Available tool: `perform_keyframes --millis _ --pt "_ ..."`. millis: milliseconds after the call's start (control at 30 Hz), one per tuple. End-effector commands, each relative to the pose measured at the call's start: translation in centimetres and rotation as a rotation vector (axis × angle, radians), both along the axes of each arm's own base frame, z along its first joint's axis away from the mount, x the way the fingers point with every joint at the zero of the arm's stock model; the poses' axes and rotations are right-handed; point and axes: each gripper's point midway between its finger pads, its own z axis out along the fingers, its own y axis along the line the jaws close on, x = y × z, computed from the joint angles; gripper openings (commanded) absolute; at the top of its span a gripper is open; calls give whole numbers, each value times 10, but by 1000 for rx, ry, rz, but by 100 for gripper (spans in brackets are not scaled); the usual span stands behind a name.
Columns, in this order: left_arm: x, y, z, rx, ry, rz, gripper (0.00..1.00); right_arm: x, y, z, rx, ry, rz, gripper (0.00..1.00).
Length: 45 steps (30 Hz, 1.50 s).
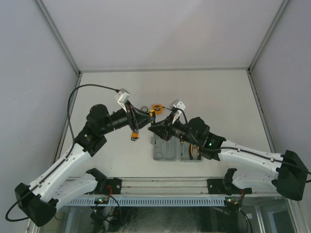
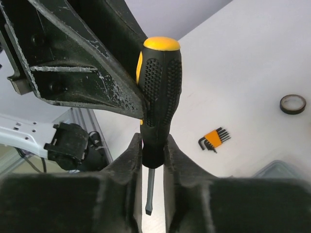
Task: Sort the tools into containers
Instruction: Pick up the screwdriver from the center of the board, then place the screwdriver in the storage box.
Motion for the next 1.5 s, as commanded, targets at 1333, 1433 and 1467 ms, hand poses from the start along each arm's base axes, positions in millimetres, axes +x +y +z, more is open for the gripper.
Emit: perform_keyframes --millis 1333,1433,1467 --pt "27 48 16 204 65 363 56 -10 -93 8 -490 -810 126 0" --pt "23 41 14 233 61 339 56 -14 -97 2 -568 -913 182 0" --pt "22 39 13 239 59 332 56 -15 -99 -1 -597 -945 203 0"
